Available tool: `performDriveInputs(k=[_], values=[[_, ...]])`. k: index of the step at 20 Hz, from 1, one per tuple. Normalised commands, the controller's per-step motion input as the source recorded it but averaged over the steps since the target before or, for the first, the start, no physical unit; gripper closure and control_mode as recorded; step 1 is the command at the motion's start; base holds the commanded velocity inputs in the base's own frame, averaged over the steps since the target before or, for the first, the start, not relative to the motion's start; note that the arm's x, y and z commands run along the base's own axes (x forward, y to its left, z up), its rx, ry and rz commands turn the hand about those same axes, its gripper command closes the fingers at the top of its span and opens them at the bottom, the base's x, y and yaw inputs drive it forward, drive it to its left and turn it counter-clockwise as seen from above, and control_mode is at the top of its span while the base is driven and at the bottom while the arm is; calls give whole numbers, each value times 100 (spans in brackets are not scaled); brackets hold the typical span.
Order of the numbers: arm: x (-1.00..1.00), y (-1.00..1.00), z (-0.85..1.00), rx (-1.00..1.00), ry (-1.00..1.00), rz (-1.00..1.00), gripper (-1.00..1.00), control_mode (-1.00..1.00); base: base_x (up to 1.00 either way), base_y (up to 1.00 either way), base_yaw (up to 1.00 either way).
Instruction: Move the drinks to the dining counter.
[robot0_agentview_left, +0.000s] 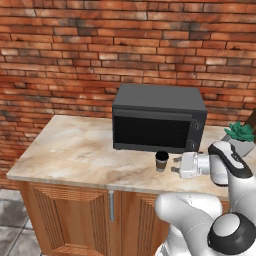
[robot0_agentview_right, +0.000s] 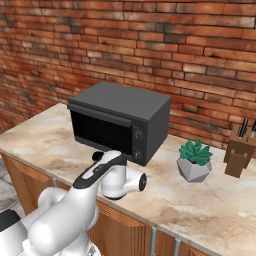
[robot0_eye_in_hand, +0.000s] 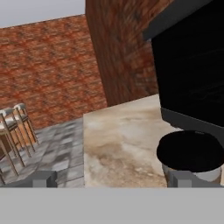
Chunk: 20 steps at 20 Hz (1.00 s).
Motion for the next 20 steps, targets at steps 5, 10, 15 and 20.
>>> performDriveInputs(k=[5,10,15,20], values=[[0,4,4,0,0,0,-100,-100,0,0,0],[0,-17,0,0,0,-4,-100,-100,0,0,0],[1,-17,0,0,0,-7,-100,-100,0,0,0],[16,0,0,0,0,-6,-100,-100,0,0,0]])
